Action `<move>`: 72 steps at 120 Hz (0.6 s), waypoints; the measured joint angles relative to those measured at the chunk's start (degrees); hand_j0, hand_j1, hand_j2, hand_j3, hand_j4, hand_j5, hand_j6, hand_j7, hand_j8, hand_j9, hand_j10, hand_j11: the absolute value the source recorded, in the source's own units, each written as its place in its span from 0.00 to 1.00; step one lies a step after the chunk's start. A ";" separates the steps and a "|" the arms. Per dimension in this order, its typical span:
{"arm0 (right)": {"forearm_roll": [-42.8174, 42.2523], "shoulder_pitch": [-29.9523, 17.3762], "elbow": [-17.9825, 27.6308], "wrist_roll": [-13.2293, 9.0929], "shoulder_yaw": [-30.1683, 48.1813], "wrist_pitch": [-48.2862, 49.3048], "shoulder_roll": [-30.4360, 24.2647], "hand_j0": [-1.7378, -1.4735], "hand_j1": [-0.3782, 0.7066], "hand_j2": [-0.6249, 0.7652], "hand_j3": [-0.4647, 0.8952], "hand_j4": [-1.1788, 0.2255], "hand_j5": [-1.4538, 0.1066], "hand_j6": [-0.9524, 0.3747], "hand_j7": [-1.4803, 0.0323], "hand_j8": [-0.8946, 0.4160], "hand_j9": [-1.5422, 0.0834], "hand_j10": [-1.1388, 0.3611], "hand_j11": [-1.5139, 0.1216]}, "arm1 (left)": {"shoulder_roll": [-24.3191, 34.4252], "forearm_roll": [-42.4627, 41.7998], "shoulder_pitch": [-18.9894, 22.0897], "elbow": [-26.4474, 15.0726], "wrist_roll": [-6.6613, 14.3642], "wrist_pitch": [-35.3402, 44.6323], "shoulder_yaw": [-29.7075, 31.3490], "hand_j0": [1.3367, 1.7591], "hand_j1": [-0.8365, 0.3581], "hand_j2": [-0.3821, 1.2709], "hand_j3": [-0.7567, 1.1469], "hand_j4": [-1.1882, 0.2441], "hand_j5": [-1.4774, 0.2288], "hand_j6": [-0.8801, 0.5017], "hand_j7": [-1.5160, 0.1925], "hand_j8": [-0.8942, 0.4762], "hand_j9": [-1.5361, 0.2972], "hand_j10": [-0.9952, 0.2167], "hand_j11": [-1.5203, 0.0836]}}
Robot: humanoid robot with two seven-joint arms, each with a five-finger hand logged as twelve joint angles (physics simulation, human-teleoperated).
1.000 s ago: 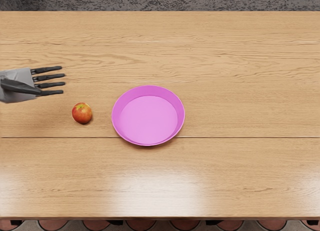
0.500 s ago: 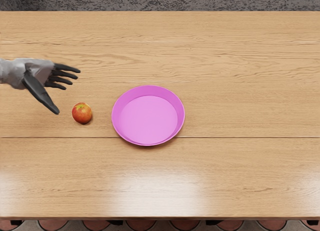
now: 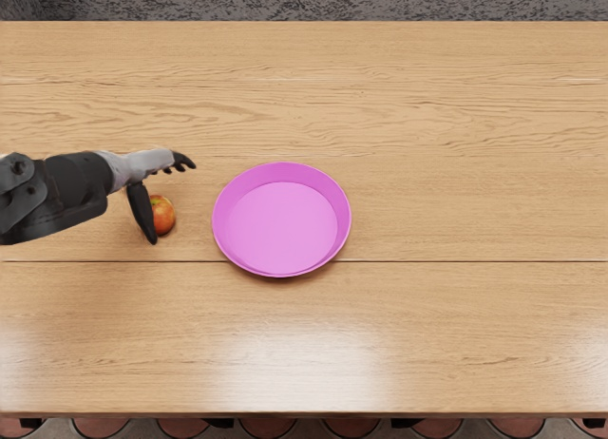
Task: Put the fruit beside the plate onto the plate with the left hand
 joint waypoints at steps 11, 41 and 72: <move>0.00 0.00 0.00 0.00 0.01 0.00 0.00 0.30 0.03 0.45 0.34 0.84 0.93 0.72 0.98 0.68 0.95 0.76 0.93 | -0.38 0.81 0.25 0.08 0.00 1.29 1.10 0.76 0.76 0.26 0.40 0.67 0.69 0.47 0.71 0.48 0.67 0.63 0.76; 0.00 0.00 0.00 0.00 -0.01 0.00 0.00 0.30 0.03 0.45 0.34 0.84 0.93 0.72 0.98 0.68 0.95 0.76 0.93 | -1.35 4.97 0.93 1.31 0.01 8.86 3.39 0.76 0.68 0.27 0.40 0.61 0.62 0.41 0.64 0.42 0.61 0.56 0.69; 0.01 0.00 0.00 0.00 -0.01 0.00 0.00 0.30 0.03 0.45 0.34 0.84 0.93 0.72 0.98 0.68 0.95 0.76 0.93 | -1.69 5.57 1.30 4.07 0.04 10.10 5.65 0.75 0.52 0.42 0.40 0.53 0.50 0.32 0.53 0.33 0.50 0.46 0.57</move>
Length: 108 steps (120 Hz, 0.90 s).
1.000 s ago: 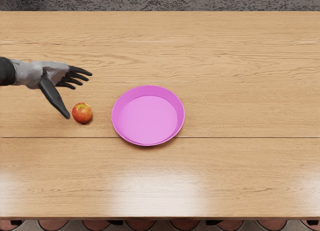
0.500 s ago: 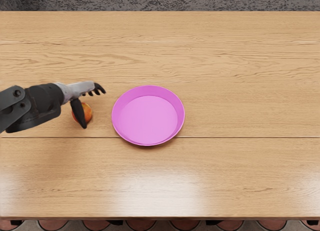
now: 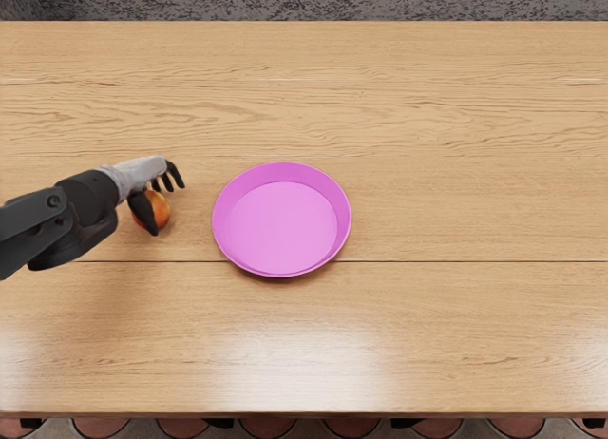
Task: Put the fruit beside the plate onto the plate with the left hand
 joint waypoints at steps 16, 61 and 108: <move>-0.01 0.00 0.00 0.00 0.02 0.00 0.00 0.30 0.03 0.45 0.34 0.84 0.93 0.72 0.98 0.68 0.95 0.76 0.93 | 0.00 -0.46 -0.25 0.55 -0.02 -0.02 0.28 0.75 0.43 0.40 0.40 0.42 0.39 0.23 0.42 0.36 0.40 0.39 0.45; -0.01 0.00 0.00 0.00 0.00 0.00 0.00 0.30 0.03 0.45 0.34 0.84 0.93 0.72 0.98 0.68 0.95 0.76 0.93 | -0.64 -9.44 -11.05 0.48 0.08 -2.33 0.45 0.74 0.48 0.45 0.40 0.28 0.18 0.26 0.22 0.42 0.23 0.42 0.26; -0.01 0.00 0.00 0.00 0.01 0.00 0.00 0.30 0.03 0.45 0.34 0.84 0.93 0.72 0.98 0.68 0.95 0.76 0.93 | -11.71 -14.18 -15.49 0.08 0.00 -5.02 0.49 0.75 0.46 0.58 0.40 0.30 0.21 0.23 0.25 0.40 0.25 0.43 0.30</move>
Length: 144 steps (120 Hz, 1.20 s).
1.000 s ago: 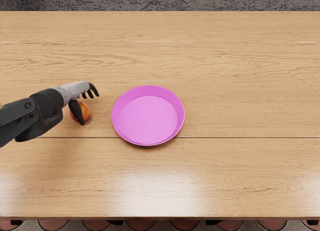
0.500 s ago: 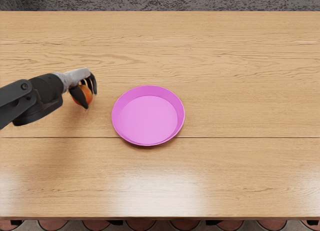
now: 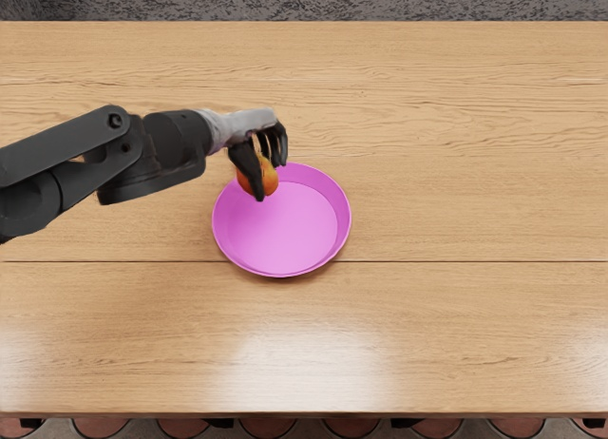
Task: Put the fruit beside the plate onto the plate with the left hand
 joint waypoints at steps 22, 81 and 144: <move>0.00 0.00 0.00 0.00 0.02 0.00 0.00 0.30 0.03 0.45 0.34 0.84 0.93 0.72 0.98 0.68 0.95 0.76 0.93 | -0.13 -3.07 0.71 0.13 -0.03 0.02 -0.25 0.76 0.73 0.38 0.40 0.59 0.57 0.44 0.59 0.52 0.57 0.63 0.65; 0.00 0.00 0.00 0.00 0.01 0.00 0.00 0.30 0.03 0.45 0.34 0.84 0.93 0.72 0.98 0.68 0.95 0.76 0.93 | 11.44 -41.30 9.04 6.52 -0.04 -7.82 -11.30 0.76 0.95 0.25 0.40 0.79 0.82 0.60 0.85 0.62 0.80 0.79 0.91; 0.00 0.00 0.00 0.00 -0.01 0.00 0.00 0.30 0.03 0.45 0.34 0.84 0.93 0.72 0.98 0.68 0.95 0.76 0.93 | 13.53 -65.24 28.50 32.21 -0.04 -23.08 -38.78 0.76 0.97 0.24 0.40 0.82 0.85 0.62 0.87 0.64 0.82 0.80 0.93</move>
